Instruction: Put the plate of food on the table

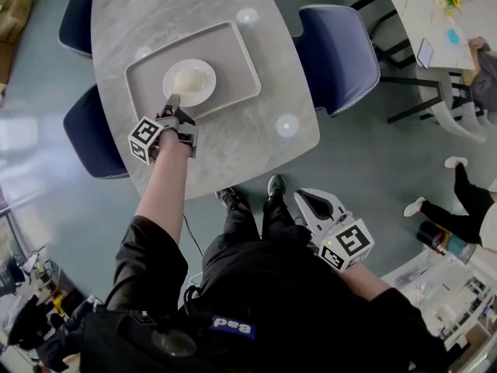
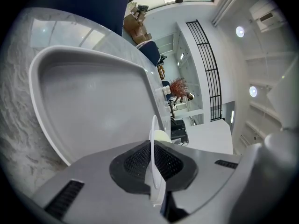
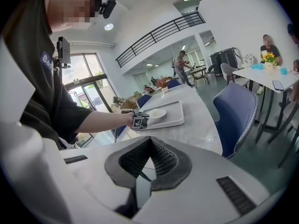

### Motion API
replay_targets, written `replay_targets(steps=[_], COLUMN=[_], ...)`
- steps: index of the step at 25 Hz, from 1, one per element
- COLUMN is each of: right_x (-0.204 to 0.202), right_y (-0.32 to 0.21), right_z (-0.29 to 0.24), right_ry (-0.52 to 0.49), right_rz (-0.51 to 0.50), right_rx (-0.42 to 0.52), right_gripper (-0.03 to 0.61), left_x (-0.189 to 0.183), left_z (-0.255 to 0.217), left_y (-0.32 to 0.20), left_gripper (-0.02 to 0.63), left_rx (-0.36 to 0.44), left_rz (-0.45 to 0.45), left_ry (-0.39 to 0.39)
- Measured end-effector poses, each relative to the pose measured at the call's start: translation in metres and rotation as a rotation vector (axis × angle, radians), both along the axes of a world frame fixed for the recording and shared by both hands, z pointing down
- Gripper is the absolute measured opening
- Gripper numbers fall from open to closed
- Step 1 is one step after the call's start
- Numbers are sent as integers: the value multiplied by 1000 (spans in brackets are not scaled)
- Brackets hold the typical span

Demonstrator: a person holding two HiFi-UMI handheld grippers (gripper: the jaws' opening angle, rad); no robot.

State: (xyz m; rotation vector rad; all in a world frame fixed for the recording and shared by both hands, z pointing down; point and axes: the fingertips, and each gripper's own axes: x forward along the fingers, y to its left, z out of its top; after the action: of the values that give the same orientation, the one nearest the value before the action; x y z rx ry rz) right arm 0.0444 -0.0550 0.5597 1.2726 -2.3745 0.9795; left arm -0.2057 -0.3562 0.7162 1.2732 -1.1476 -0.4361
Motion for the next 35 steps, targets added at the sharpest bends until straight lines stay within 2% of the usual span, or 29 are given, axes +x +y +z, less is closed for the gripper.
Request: replay_targets(steps=[15, 27, 35], right_x=[1, 3, -2], right_y=[-4, -11, -17], right_z=[2, 2, 4], right_ry=[-23, -36, -72], right_rz=[18, 43, 59], right_rx=[8, 13, 9], right_gripper=[11, 11, 11], left_x=[-6, -12, -15], left_z=[4, 6, 18], left_y=[-10, -22, -24], left_gripper=[18, 23, 47], left_rx=[-72, -133, -225], left_rz=[44, 159, 250], left_ry=[-86, -263, -323])
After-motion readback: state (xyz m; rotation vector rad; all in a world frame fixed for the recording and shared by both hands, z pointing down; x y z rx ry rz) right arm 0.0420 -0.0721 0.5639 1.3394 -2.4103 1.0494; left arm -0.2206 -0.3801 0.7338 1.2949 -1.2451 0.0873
